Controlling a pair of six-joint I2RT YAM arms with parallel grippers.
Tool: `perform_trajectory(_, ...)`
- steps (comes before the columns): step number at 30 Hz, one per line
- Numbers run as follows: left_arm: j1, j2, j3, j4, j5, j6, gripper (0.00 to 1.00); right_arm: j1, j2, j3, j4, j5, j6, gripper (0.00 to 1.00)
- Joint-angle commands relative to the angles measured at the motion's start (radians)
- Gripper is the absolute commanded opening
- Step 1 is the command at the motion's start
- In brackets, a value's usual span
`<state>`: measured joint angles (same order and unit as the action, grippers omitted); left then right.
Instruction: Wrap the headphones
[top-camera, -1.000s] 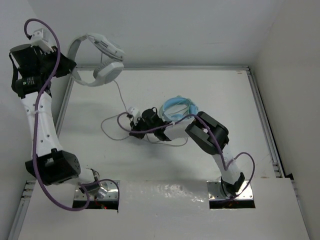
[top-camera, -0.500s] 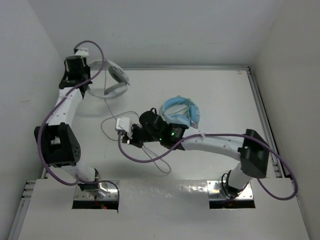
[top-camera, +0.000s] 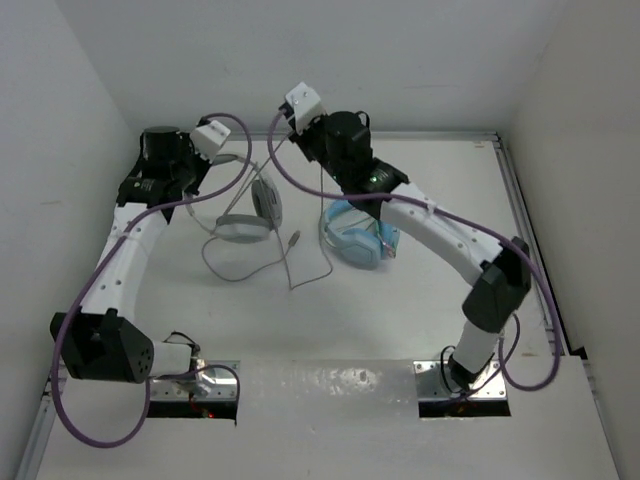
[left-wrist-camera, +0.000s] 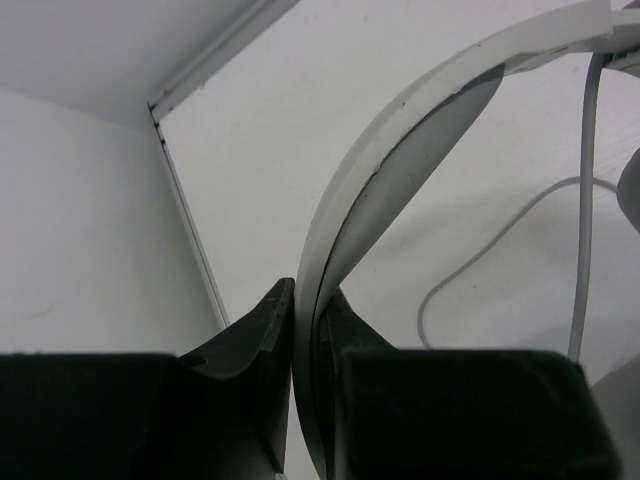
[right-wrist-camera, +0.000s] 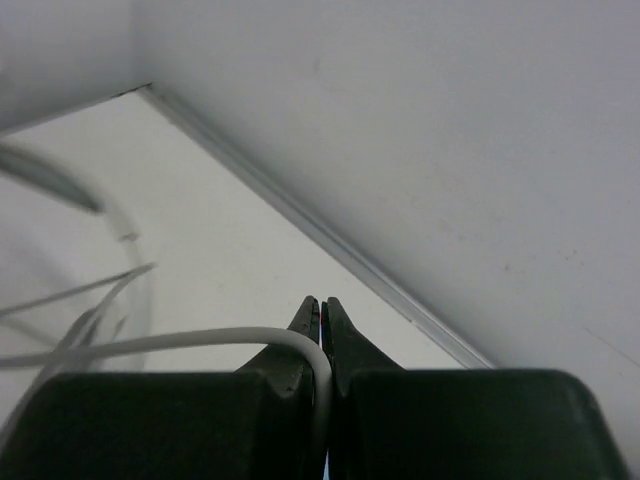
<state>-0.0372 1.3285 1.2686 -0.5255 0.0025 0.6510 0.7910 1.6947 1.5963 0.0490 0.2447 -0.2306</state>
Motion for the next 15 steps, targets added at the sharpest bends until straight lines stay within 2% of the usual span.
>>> perform_trajectory(1,-0.032,-0.058,0.090,-0.194,0.157,0.033,0.00,-0.062,0.117,0.183,0.078,0.100,0.076,0.00)
perform_trajectory(4,-0.050,-0.075,0.133,-0.293,0.220,0.012,0.00,-0.113,0.252,0.350,0.039,0.061,0.167,0.00)
perform_trajectory(8,-0.050,-0.092,0.192,-0.361,0.277,-0.069,0.00,-0.205,0.348,0.424,0.052,-0.031,0.363,0.00)
perform_trajectory(11,-0.050,-0.091,0.308,-0.369,0.265,-0.206,0.00,-0.234,0.350,0.315,0.168,-0.195,0.433,0.00)
perform_trajectory(12,-0.049,-0.089,0.336,-0.369,0.266,-0.235,0.00,-0.234,0.342,0.222,0.210,-0.237,0.433,0.00)
perform_trajectory(14,-0.049,-0.081,0.386,-0.367,0.290,-0.322,0.00,-0.233,0.323,0.119,0.308,-0.430,0.457,0.00)
perform_trajectory(15,-0.049,-0.077,0.440,-0.367,0.300,-0.349,0.00,-0.234,0.319,0.009,0.459,-0.509,0.517,0.04)
